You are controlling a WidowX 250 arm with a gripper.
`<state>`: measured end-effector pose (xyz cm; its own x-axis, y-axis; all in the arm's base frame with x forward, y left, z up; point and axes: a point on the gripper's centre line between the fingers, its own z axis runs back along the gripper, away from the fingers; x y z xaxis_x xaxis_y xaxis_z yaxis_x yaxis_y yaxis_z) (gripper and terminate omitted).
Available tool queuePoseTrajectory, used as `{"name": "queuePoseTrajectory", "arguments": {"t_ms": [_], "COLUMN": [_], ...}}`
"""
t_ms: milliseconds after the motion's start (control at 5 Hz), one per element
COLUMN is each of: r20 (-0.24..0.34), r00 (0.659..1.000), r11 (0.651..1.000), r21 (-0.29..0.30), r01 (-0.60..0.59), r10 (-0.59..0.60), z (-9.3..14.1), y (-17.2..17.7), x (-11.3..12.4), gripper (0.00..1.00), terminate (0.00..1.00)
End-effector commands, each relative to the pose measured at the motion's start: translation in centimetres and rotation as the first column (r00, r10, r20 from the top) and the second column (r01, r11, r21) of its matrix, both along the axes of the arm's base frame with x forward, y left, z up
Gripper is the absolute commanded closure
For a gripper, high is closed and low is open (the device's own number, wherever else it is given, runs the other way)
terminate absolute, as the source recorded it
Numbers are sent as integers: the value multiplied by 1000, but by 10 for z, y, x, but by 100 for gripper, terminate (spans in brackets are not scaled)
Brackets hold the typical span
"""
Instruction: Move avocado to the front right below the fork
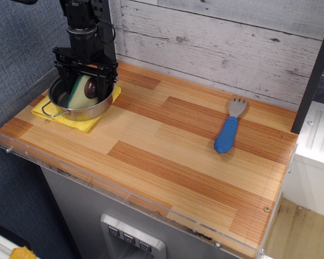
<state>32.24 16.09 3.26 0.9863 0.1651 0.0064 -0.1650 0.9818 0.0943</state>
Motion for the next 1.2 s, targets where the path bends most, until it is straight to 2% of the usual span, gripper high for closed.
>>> {"name": "queuePoseTrajectory", "arguments": {"t_ms": [0, 200, 600, 800, 1000], "r20": [27, 49, 146, 182, 177], "r00": [1000, 998, 986, 982, 984], "r11": [1000, 999, 995, 995, 998], "r21": [21, 23, 56, 75, 58], "r01": [-15, -35, -88, -66, -7], "r10": [14, 34, 79, 52, -3], "z": [12, 20, 59, 77, 79], "y": [0, 3, 16, 6, -31], "x": [2, -2, -10, -7, -2], "gripper": [100, 100, 100, 100, 100], "terminate": [0, 0, 0, 0, 0]}}
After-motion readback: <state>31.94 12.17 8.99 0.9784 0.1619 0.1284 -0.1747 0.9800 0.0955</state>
